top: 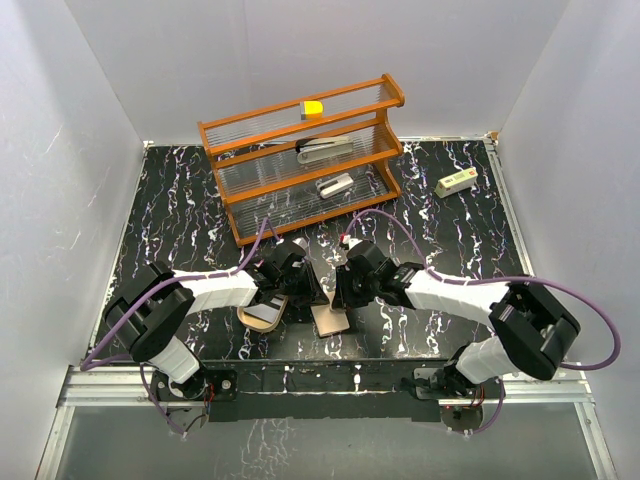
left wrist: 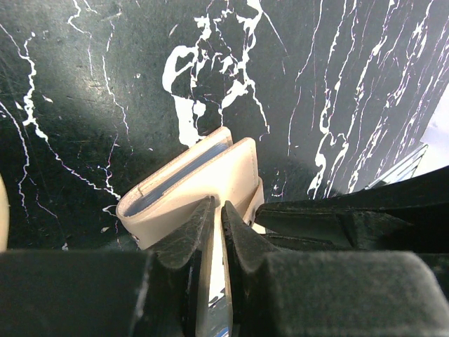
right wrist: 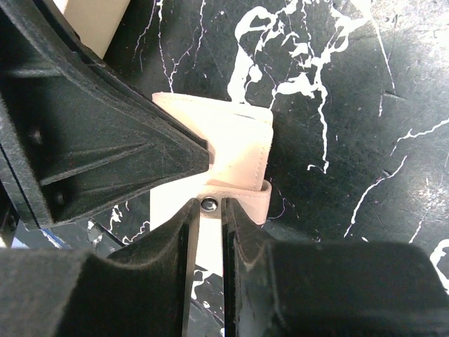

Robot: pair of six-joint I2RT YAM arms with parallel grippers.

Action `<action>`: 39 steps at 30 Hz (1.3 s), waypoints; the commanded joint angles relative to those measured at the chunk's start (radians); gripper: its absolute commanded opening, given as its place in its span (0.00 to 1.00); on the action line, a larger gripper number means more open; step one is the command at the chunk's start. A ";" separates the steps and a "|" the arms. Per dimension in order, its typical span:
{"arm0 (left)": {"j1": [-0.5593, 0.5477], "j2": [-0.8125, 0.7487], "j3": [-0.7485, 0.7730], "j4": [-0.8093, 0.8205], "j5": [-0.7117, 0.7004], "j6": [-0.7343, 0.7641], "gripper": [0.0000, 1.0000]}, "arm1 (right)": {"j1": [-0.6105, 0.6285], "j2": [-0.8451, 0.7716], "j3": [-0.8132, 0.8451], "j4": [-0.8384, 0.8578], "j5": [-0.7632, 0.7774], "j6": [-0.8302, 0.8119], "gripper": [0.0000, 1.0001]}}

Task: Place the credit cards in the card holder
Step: Close the card holder at the center of the board.

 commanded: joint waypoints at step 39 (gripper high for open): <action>-0.006 0.031 -0.024 -0.123 -0.069 0.011 0.09 | 0.003 0.067 0.150 -0.092 0.044 -0.081 0.21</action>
